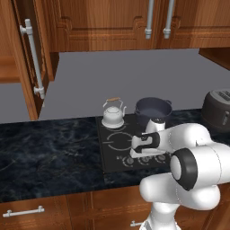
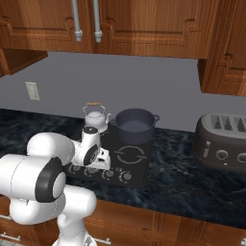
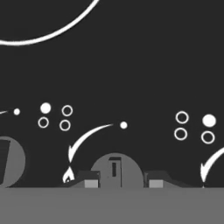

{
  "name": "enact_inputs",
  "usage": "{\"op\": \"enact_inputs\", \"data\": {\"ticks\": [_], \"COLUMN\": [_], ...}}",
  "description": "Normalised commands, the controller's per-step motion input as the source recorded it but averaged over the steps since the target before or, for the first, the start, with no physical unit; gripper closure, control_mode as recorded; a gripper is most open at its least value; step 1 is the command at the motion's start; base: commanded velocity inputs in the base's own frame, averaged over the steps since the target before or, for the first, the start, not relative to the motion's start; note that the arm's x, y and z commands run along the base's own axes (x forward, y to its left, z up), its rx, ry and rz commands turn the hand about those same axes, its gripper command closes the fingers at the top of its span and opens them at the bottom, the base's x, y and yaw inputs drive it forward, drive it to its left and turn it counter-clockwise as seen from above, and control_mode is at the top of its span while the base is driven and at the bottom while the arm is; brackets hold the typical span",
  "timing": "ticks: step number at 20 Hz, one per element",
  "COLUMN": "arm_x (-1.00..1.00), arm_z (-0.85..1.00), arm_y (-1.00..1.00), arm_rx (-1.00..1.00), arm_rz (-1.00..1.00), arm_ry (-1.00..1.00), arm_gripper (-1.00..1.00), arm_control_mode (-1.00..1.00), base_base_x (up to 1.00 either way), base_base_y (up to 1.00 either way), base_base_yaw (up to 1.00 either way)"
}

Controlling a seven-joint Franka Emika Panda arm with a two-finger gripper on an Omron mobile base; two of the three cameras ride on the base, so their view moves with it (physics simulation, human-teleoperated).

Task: Pick the kettle from the cabinet and place it on a stove burner. Then pick the pot from the counter and place it on another stove burner. Finally, turn both burners on.

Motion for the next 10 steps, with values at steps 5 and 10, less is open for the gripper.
{"op": "enact_inputs", "data": {"ticks": [5,10], "arm_x": [-0.33,-0.35], "arm_z": [-0.51,-0.53], "arm_y": [0.20,0.20], "arm_rx": [-0.03,-0.03], "arm_rz": [0.13,0.13], "arm_ry": [-0.10,-0.11], "arm_gripper": [1.00,1.00], "arm_control_mode": [-1.00,-1.00], "base_base_x": [0.00,0.00], "base_base_y": [0.00,0.00], "base_base_yaw": [0.00,0.00]}}
